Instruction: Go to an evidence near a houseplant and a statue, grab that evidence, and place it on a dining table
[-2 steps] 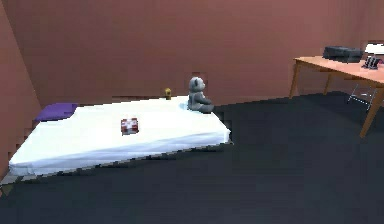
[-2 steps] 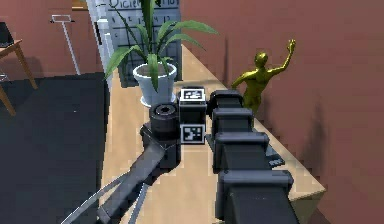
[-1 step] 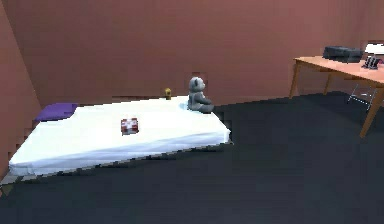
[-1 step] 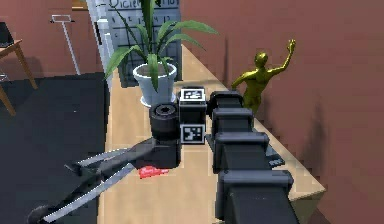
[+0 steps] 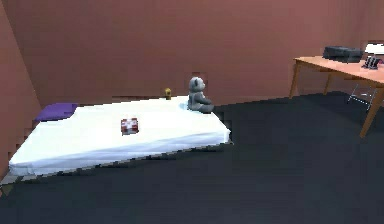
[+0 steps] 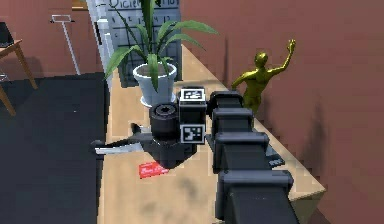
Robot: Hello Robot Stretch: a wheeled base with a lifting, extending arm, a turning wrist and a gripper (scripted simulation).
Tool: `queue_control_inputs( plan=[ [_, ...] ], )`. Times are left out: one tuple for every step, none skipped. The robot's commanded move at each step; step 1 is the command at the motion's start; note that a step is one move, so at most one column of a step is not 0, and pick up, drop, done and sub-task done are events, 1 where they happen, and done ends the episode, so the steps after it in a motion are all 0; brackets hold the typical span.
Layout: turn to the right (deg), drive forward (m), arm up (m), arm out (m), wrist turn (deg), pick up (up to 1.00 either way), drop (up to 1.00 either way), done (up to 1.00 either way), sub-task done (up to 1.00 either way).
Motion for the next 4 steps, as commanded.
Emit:
queue_control_inputs(
  plan=[
    [0.0, 0.00, 0.00, 0.00, 9.0, 0.00, 0.00, 0.00, 0.00],
    [0.0, 0.00, -0.12, 0.00, 0.0, 0.00, 0.00, 0.00, 0.00],
    [0.0, 0.00, 0.00, 0.00, 0.0, 1.00, 0.00, 0.00, 0.00],
    [0.0, 0.00, 0.10, 0.00, 0.0, 0.00, 0.00, 0.00, 0.00]
  ],
)
